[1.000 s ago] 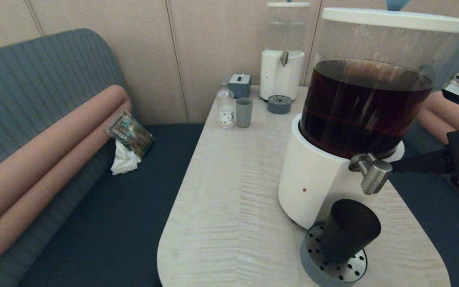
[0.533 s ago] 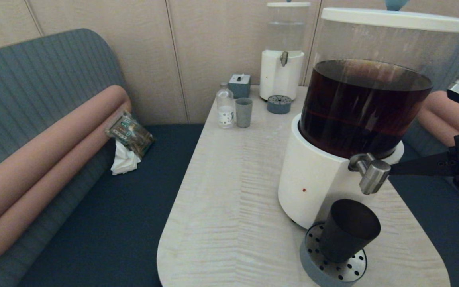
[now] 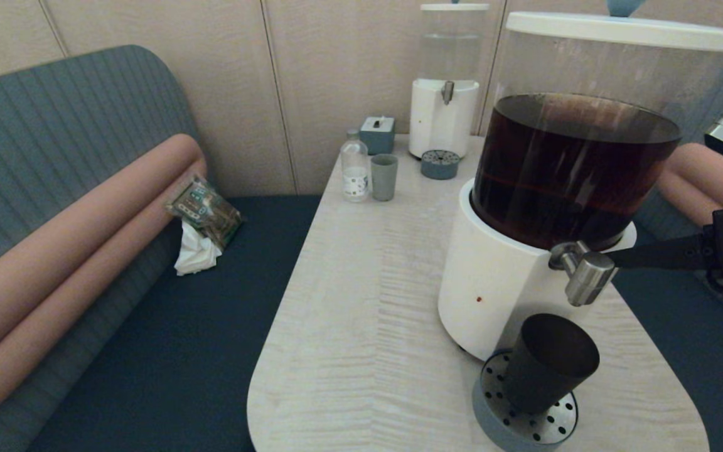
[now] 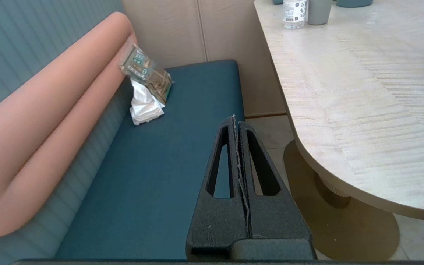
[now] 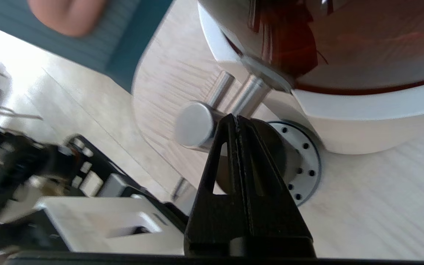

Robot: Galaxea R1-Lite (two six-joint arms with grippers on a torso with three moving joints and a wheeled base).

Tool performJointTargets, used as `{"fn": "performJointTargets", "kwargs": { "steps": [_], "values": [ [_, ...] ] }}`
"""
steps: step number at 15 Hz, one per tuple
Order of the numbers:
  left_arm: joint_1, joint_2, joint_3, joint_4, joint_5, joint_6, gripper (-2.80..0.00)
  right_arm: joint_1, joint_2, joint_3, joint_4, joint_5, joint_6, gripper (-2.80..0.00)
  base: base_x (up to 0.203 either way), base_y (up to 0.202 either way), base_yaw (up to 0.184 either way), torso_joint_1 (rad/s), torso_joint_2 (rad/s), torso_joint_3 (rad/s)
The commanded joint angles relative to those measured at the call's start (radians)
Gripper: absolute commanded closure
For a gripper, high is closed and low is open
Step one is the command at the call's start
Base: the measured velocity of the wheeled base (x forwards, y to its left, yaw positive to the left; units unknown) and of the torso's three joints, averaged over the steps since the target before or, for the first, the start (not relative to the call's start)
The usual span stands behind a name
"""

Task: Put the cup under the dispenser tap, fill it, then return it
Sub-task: Turn on the faucet

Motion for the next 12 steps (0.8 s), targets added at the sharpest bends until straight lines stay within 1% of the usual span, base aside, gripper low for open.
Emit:
{"fn": "performJointTargets", "kwargs": {
  "steps": [1, 5, 10, 12],
  "values": [
    [0.000, 0.000, 0.040, -0.001, -0.001, 0.001, 0.00, 0.000, 0.008, 0.019, 0.001, -0.001, -0.029, 0.00, 0.000, 0.000, 0.000, 0.000, 0.00, 0.000],
    [0.000, 0.001, 0.040, -0.001, -0.001, 0.001, 0.00, 0.000, 0.013, 0.018, -0.006, 0.000, -0.041, 0.00, 0.000, 0.000, 0.000, 0.000, 0.00, 0.000],
    [0.000, 0.001, 0.040, -0.001, -0.001, 0.001, 0.00, 0.001, 0.022, 0.022, -0.046, 0.004, -0.043, 0.00, 0.000, 0.000, 0.000, 0.000, 0.00, 0.000],
    [0.000, 0.001, 0.040, -0.001, -0.001, 0.001, 0.00, 0.001, 0.025, 0.032, -0.067, 0.004, -0.059, 0.00, 0.000, 0.000, 0.000, 0.000, 0.00, 0.000]
  ]
}}
